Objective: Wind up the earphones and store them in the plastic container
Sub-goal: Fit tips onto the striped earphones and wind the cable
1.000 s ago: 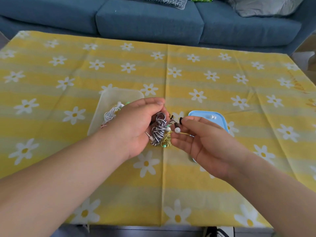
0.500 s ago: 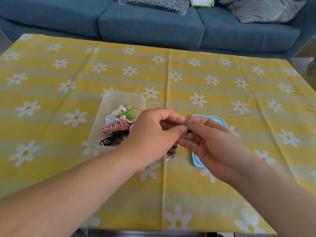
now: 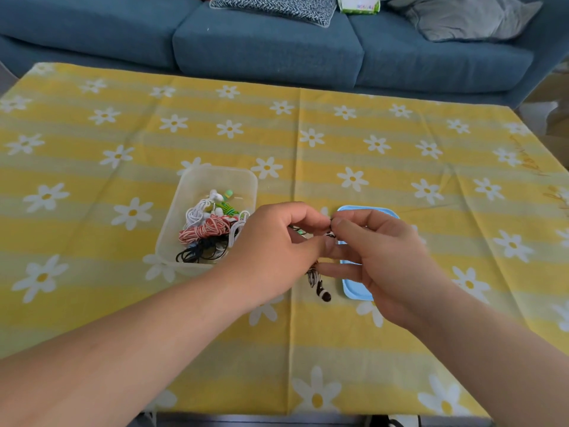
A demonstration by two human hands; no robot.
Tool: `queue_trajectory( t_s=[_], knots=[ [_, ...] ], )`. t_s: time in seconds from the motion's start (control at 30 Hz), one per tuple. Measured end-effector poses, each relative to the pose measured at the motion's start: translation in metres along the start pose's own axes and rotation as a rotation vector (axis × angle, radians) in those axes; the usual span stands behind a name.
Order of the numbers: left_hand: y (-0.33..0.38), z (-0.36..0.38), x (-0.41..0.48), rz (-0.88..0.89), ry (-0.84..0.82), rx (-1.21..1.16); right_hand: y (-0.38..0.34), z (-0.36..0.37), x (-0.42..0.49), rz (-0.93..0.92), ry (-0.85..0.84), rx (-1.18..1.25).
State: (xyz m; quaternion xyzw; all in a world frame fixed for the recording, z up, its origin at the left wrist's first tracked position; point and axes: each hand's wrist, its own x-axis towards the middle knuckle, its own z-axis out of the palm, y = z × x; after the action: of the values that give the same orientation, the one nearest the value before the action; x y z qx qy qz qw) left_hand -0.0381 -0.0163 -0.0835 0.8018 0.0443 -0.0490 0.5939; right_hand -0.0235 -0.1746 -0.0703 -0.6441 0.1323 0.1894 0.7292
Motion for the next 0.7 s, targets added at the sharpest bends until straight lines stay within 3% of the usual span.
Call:
queue_trajectory(
  t_s=[0.17, 0.37, 0.7],
  knots=[
    [-0.002, -0.002, 0.003, -0.069, 0.004, -0.02, -0.002, -0.005, 0.002, -0.098, 0.094, -0.202],
    [0.002, -0.005, 0.006, -0.163, -0.001, -0.304, 0.001, -0.014, 0.005, -0.031, 0.008, -0.012],
    [0.009, -0.006, 0.001, -0.11, 0.007, -0.306, -0.003, -0.017, 0.007, 0.016, -0.056, 0.101]
  ],
)
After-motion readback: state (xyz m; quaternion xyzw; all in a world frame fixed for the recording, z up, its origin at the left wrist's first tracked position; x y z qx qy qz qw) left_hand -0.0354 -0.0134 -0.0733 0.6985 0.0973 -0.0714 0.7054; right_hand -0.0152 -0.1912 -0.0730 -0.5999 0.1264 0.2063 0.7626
